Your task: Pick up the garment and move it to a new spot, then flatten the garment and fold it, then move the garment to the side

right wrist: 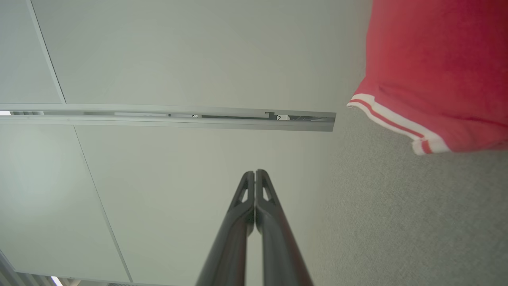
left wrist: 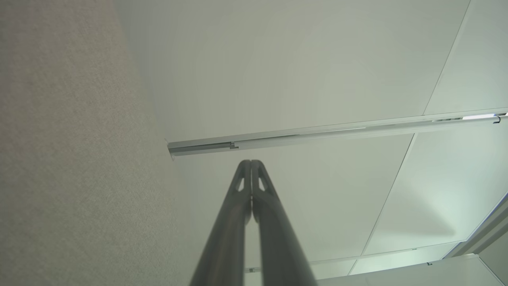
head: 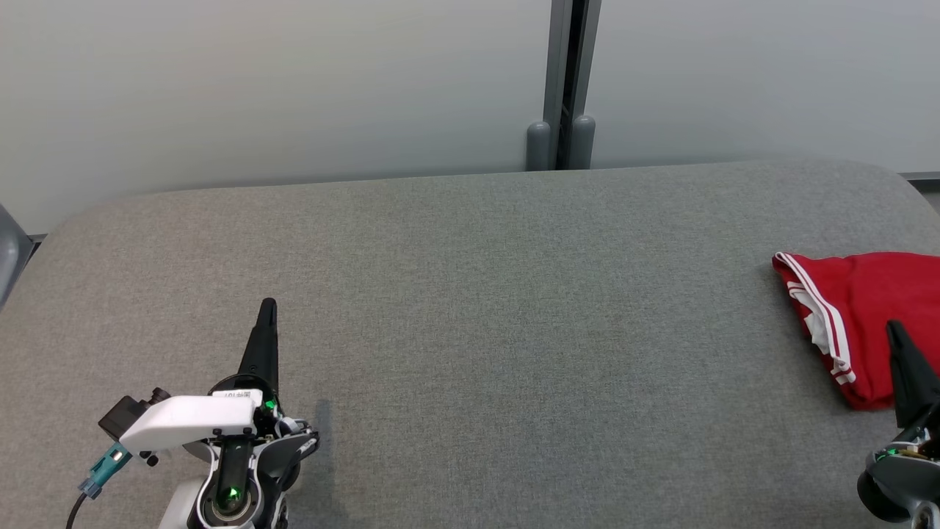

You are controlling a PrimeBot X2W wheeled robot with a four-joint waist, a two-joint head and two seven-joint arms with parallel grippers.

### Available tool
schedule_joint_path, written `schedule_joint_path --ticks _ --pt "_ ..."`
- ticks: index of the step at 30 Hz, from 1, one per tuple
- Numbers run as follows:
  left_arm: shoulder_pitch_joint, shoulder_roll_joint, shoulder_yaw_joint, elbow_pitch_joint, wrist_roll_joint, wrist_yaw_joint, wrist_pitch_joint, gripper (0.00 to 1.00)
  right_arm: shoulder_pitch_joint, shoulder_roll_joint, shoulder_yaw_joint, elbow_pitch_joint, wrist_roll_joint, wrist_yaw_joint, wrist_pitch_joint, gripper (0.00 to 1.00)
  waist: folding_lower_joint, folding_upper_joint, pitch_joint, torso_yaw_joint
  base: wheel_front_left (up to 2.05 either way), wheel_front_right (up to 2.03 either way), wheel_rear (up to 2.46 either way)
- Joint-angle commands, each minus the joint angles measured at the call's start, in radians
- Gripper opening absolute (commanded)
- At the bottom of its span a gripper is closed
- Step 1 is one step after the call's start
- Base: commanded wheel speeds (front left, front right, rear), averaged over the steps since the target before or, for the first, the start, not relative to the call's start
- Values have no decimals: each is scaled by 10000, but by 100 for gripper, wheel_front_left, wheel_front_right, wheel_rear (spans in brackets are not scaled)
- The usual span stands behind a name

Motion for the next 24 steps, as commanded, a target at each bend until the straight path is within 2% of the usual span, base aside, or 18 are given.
schedule_joint_path --ticks 1,24 --pt "-141 33 38 -8 -7 -51 26 0 -92 -83 -23 2 14 0 11 0 0 -1 0 0 0 0 0" --pt "-141 34 36 -9 -8 -51 25 0 -92 -82 -21 2 14 0 11 0 0 -1 0 0 0 0 0"
